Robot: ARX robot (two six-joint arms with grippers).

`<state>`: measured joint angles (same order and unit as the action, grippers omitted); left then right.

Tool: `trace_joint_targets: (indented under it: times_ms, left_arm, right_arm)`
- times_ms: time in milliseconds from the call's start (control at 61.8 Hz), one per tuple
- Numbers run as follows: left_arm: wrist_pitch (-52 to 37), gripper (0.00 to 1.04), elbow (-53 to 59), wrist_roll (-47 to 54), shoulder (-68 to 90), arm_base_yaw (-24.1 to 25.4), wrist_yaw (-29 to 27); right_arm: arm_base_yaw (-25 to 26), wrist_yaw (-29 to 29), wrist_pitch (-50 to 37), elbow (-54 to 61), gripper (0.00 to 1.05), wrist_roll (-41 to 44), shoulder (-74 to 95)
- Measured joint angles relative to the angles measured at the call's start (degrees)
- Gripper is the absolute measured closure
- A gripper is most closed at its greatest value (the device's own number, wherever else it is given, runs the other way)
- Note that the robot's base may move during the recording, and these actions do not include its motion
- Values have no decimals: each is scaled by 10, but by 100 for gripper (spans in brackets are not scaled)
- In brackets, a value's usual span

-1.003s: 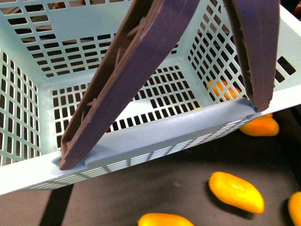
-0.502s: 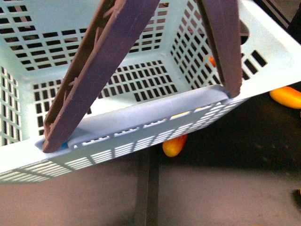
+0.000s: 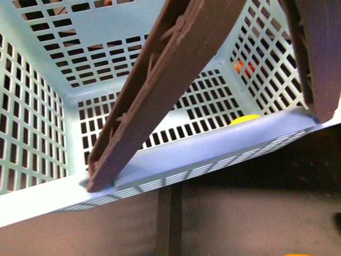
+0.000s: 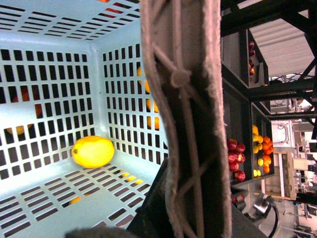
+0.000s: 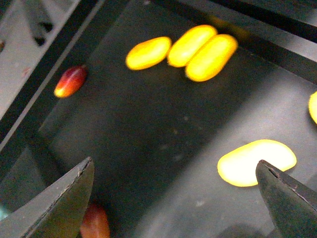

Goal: Pick lemon and mango into basket

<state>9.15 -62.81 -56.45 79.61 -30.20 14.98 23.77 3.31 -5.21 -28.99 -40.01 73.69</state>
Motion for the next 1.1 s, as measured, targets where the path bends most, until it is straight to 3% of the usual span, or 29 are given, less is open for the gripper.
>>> trace_joint_targets:
  times_ms: [113, 356, 1101]
  left_arm:
    - [0, 100, 0, 3, 0, 2, -12]
    - [0, 100, 0, 3, 0, 2, 0]
    - [0, 100, 0, 2, 0, 2, 0]
  right_arm:
    - [26, -5, -24, -35, 9, -21, 148]
    - [29, -6, -59, -51, 9, -27, 323]
    - [13, -3, -112, -103, 9, -75, 492]
